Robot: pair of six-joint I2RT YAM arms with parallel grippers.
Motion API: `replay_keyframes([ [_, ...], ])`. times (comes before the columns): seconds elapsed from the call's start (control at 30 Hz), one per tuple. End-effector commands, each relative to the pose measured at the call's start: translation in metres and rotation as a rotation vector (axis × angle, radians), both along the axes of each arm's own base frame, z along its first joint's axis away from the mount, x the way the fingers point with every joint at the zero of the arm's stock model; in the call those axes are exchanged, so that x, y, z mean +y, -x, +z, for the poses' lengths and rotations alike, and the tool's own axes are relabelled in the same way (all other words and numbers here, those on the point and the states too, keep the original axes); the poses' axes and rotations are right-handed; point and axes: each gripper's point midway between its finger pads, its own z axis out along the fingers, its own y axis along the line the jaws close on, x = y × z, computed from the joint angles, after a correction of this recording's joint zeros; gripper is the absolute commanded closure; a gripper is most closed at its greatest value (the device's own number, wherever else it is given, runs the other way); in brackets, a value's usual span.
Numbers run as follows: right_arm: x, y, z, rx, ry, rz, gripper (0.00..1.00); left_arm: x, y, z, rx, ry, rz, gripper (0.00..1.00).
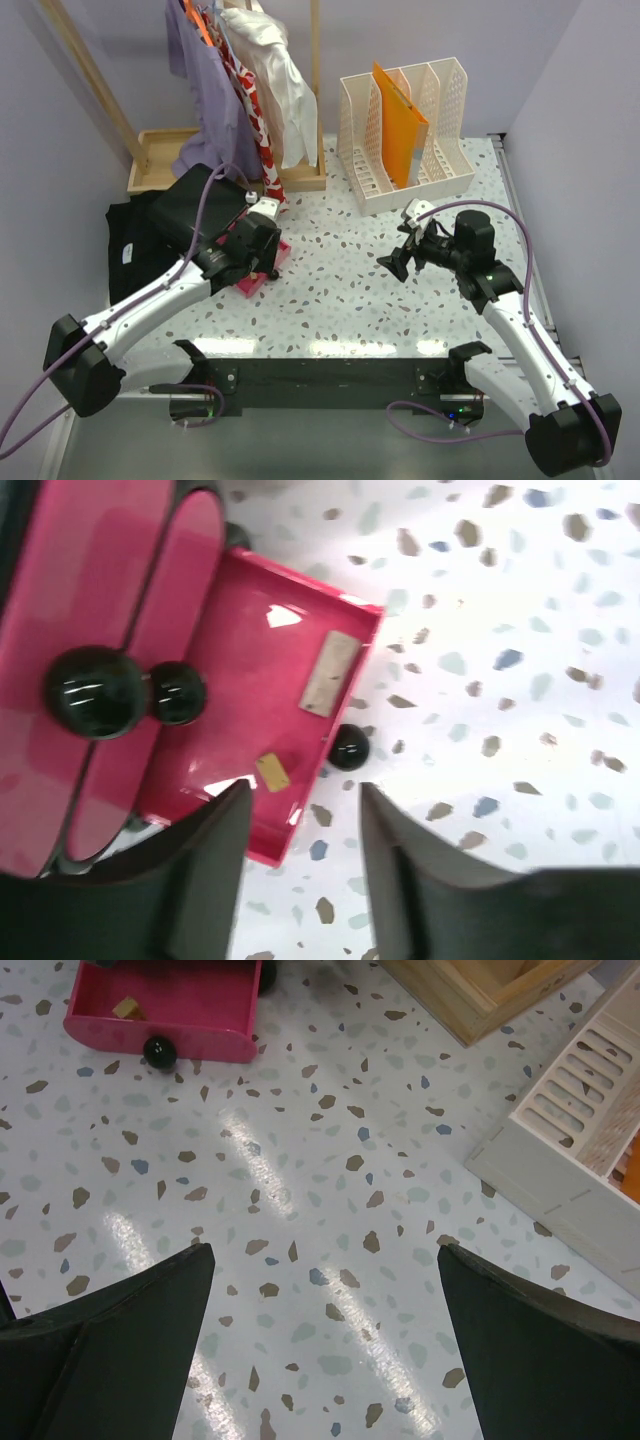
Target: Organize the desk
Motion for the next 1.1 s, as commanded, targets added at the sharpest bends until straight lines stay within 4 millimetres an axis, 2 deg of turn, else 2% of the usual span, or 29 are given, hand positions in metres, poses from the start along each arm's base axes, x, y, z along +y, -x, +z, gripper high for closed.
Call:
replay_keyframes([
  [0.0,0.002,0.000,0.004,-0.032,-0.007,0.020,0.01,-0.043,0.012,-0.003,0.033,0.161,-0.216,0.57],
  [0.17,0.001,-0.001,0.004,-0.031,-0.007,0.017,0.01,-0.053,0.022,-0.026,0.105,0.186,-0.260,0.82],
  [0.3,0.001,-0.001,0.004,-0.032,-0.008,0.015,0.01,-0.061,0.028,-0.046,0.156,0.212,-0.287,0.96],
  [0.47,0.001,-0.001,0.004,-0.030,-0.008,0.016,0.01,-0.061,0.031,-0.067,0.204,0.197,-0.275,1.00],
  [0.67,0.001,-0.001,0.005,-0.035,-0.007,0.015,0.01,-0.043,0.030,-0.089,0.244,0.098,-0.203,1.00],
  [0.77,0.001,-0.001,0.005,-0.035,-0.008,0.017,0.01,-0.036,0.030,-0.088,0.233,0.082,-0.176,1.00],
  [0.93,0.001,-0.001,0.005,-0.033,-0.009,0.020,0.01,-0.027,0.015,-0.057,0.105,0.091,-0.113,1.00],
  [1.07,0.001,-0.001,0.004,-0.032,-0.007,0.018,0.01,-0.014,0.003,-0.045,0.039,0.049,-0.043,1.00],
])
